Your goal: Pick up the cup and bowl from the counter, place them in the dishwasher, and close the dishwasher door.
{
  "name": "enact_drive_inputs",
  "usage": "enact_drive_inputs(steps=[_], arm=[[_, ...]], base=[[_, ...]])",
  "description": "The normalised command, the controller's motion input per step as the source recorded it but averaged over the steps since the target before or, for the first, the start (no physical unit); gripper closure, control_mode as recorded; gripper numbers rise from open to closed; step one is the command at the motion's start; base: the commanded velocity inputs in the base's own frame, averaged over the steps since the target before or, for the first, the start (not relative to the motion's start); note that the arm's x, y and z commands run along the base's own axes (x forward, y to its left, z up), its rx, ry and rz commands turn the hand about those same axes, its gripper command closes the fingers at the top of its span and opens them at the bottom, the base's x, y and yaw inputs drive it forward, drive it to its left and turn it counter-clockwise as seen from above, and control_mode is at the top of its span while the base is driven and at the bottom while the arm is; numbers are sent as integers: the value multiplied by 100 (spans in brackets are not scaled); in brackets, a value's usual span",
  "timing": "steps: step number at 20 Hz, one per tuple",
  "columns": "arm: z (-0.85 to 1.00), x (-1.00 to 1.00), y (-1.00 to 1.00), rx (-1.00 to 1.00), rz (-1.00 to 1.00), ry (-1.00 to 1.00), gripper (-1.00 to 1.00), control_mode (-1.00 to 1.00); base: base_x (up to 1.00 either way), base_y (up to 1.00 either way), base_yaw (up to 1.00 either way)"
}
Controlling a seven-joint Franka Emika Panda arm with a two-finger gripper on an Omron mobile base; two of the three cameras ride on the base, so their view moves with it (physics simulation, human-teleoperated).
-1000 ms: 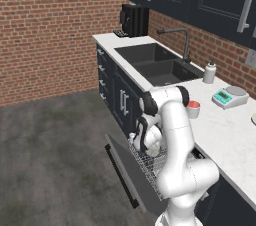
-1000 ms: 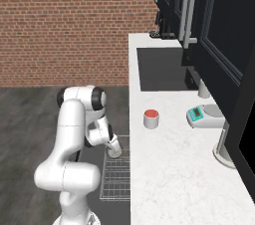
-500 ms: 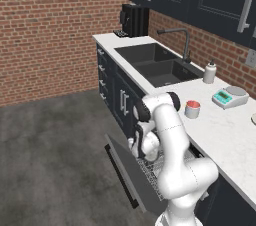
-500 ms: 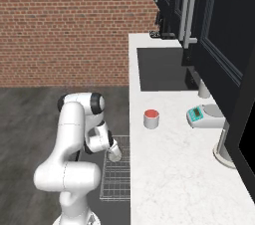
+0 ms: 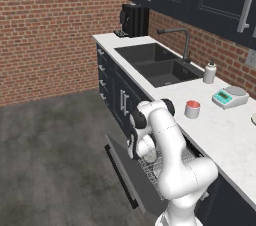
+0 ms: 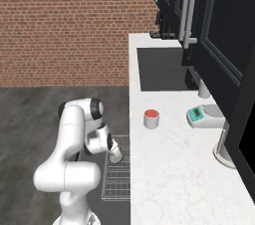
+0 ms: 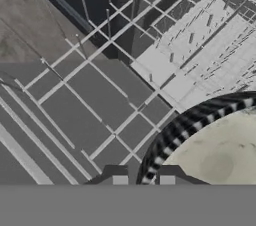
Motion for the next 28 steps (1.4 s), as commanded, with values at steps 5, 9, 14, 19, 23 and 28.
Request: enact_drive_inputs(steps=[5, 9, 14, 19, 23, 28], arm=[[-28, 20, 0, 0, 0, 7, 100, -100], [-31, -9, 25, 5, 0, 4, -100, -100], [-16, -1, 22, 1, 0, 0, -100, -100], [0, -6, 24, -3, 0, -6, -100, -100], [22, -5, 43, -10, 0, -1, -100, -100], [60, -7, 15, -6, 0, 0, -100, -100]], base=[[0, 0, 0], [0, 0, 0], [0, 0, 0], [0, 0, 0], [0, 0, 0], [0, 0, 0]])
